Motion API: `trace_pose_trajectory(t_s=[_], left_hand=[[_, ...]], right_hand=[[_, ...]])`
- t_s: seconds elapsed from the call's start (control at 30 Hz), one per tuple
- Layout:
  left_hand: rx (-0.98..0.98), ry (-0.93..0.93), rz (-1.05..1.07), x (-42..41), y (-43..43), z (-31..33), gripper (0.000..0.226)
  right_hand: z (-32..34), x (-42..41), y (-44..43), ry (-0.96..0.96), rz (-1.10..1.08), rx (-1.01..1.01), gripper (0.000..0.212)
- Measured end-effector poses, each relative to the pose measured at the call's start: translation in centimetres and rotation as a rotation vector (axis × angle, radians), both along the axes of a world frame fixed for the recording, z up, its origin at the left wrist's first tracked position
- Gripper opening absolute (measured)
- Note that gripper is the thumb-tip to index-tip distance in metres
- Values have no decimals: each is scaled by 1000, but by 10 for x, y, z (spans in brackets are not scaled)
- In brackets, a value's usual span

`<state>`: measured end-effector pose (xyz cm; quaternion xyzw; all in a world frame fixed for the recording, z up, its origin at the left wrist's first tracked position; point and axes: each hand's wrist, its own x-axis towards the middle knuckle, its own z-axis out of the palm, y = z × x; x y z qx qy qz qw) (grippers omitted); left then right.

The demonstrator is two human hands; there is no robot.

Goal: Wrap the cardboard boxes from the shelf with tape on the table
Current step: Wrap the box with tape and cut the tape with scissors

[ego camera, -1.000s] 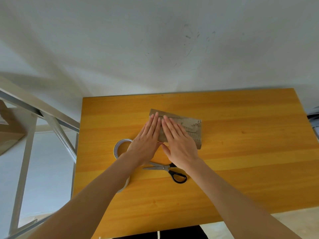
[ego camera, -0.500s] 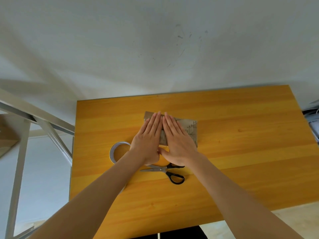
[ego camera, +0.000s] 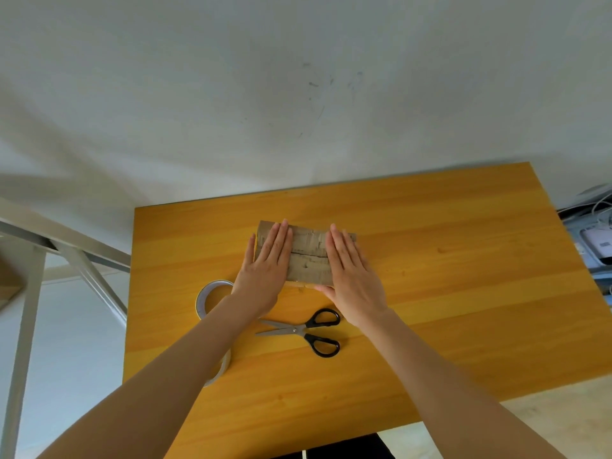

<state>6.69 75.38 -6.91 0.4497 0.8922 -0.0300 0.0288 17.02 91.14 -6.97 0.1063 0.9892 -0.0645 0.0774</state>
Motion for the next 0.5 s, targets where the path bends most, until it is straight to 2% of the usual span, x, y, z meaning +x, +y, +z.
trace_pose_trajectory(t_s=[0.1,0.23,0.4,0.5], left_hand=[[-33,-114,75,10,10,5,86],[-6,-175,104,24,30,6,91],[72,-233,97,37,48,2,93],[90,-249,74,34,41,0,96]], right_hand=[[3,10,3,1,-210,-196,98],[8,18,20,41,-283,-342,95],[5,34,47,25,-262,-302,94],[4,36,49,4,-236,-248,102]])
